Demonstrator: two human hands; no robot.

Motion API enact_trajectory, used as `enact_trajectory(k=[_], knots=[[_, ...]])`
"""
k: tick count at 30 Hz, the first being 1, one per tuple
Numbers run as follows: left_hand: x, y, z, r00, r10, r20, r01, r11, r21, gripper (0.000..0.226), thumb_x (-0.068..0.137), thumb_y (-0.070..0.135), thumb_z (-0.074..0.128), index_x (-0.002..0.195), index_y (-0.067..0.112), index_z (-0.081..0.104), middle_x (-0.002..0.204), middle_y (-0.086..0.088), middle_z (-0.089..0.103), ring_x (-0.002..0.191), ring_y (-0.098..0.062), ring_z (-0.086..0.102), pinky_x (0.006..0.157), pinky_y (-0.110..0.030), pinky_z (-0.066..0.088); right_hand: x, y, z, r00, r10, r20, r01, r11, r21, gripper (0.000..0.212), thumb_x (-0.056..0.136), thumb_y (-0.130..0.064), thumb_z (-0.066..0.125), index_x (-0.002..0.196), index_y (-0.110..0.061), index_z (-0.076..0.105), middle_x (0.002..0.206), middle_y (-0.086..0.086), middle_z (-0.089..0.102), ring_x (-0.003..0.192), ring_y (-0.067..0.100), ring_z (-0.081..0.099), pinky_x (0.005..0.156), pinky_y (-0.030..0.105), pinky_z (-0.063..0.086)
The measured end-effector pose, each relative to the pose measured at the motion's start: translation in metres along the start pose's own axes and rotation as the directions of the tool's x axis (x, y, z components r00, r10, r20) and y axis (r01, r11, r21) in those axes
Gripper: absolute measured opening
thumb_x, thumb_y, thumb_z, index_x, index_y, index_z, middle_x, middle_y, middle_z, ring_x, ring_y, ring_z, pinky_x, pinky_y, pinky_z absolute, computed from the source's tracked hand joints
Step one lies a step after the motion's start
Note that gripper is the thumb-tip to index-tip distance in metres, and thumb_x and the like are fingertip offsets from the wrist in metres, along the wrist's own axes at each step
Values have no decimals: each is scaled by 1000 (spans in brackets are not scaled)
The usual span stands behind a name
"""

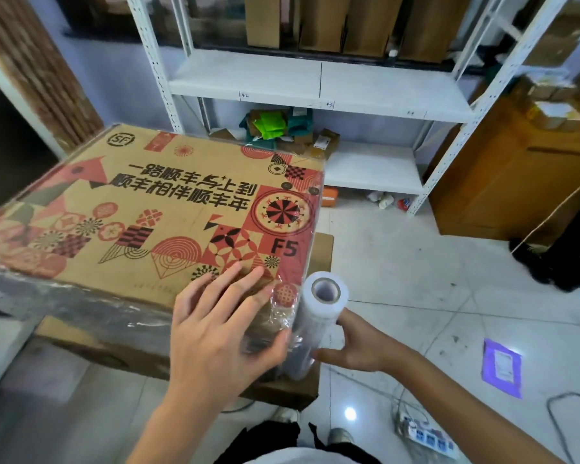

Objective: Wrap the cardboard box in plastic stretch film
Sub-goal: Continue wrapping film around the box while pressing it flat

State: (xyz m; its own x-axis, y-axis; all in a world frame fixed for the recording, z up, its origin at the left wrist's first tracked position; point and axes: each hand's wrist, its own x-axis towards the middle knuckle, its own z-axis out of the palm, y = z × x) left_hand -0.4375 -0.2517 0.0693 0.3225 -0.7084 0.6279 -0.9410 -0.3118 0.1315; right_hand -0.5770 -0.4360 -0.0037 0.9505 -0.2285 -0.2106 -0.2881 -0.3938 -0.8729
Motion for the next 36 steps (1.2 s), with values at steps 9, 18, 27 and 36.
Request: enact_trajectory(k=[9, 18, 27, 36], knots=[[-14, 58, 0, 925, -379, 31, 371, 917, 148, 51, 89, 37, 44, 126, 5, 58, 133, -7, 56, 131, -22, 43, 111, -47, 27, 8, 12, -7, 992, -124, 8, 123, 992, 21, 70, 76, -15, 78, 130, -39, 39, 121, -37, 52, 113, -10, 51, 89, 7, 41], [-24, 77, -8, 789, -612, 55, 603, 788, 127, 60, 91, 56, 27, 135, 22, 50, 153, -6, 28, 145, -20, 12, 116, -42, 17, 19, 21, -1, 981, -168, 94, 156, 980, 124, 66, 76, -21, 79, 131, -28, 44, 122, -11, 59, 112, 6, 57, 94, 26, 50], [-27, 80, -6, 784, -613, 95, 609, 790, 75, 63, 85, 53, 54, 140, 26, 38, 156, 4, 17, 145, -10, -2, 115, -29, 4, 15, 26, -4, 961, -188, 201, 162, 977, 140, 77, 76, -16, 79, 138, -23, 34, 126, -5, 55, 116, 10, 54, 92, 21, 49], [-30, 75, 2, 824, -566, -38, 567, 823, 43, 55, 83, 50, 59, 122, 12, 55, 141, -10, 41, 141, -26, 24, 110, -33, 24, 16, 20, -4, 960, -174, 219, 160, 984, 78, 71, 73, -12, 81, 132, -16, 42, 123, -3, 57, 111, -6, 53, 85, 11, 48]])
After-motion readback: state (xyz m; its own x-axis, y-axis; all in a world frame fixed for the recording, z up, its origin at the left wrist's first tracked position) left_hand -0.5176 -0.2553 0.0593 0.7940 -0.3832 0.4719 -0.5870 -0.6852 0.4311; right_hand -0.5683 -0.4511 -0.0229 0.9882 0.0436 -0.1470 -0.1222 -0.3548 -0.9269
